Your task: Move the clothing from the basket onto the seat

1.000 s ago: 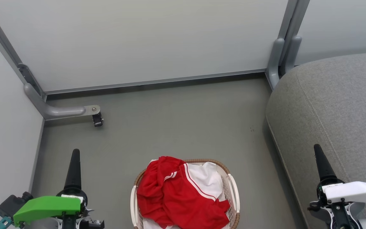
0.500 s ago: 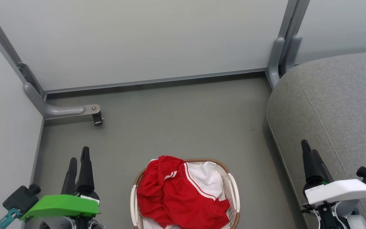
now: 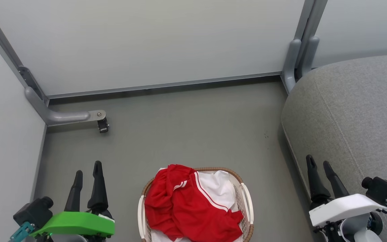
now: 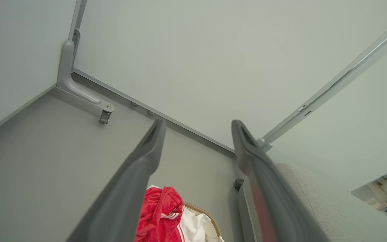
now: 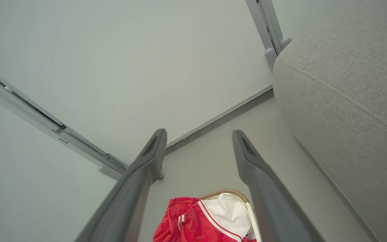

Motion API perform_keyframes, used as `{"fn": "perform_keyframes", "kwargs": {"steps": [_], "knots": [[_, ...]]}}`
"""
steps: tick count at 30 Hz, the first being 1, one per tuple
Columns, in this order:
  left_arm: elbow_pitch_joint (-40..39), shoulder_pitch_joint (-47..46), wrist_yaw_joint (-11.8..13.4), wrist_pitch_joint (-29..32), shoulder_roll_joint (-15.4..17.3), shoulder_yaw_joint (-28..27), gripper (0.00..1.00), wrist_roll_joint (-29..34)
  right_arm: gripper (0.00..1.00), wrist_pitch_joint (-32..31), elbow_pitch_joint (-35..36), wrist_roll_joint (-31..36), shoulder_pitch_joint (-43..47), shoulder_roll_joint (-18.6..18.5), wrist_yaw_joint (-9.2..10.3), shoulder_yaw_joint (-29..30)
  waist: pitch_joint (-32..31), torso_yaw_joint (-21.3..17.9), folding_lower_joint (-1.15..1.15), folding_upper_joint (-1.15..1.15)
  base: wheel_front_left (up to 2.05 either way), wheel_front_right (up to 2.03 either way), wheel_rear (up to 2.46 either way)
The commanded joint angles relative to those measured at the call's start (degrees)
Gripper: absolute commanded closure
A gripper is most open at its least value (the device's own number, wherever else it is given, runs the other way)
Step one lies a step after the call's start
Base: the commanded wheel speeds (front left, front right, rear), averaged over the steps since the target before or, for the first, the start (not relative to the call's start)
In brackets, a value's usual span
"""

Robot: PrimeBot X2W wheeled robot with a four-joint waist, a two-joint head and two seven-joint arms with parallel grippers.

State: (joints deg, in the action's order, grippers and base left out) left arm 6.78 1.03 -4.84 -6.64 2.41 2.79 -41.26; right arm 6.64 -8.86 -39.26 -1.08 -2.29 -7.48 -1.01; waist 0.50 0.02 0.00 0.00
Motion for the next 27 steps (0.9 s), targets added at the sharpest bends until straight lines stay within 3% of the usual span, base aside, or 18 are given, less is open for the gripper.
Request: {"fn": "perform_keyframes", "kwargs": {"steps": [1,27], "knots": [[-0.57,0.53,0.23,-0.61,0.38,0.24,0.00,2.04,0.00,0.58,0.36,1.82,0.05,-0.35,-0.01,-0.17,0.01,0.03,0.00,0.00,0.00,0.00,0.00],[2.70,2.04,0.79,-4.31,0.51,1.75,0.00,15.42,0.00,4.38,-0.28,17.11,0.68,-0.52,-0.02,-1.16,-0.07,0.53,0.00,0.00,0.00,0.00,0.00]]}}
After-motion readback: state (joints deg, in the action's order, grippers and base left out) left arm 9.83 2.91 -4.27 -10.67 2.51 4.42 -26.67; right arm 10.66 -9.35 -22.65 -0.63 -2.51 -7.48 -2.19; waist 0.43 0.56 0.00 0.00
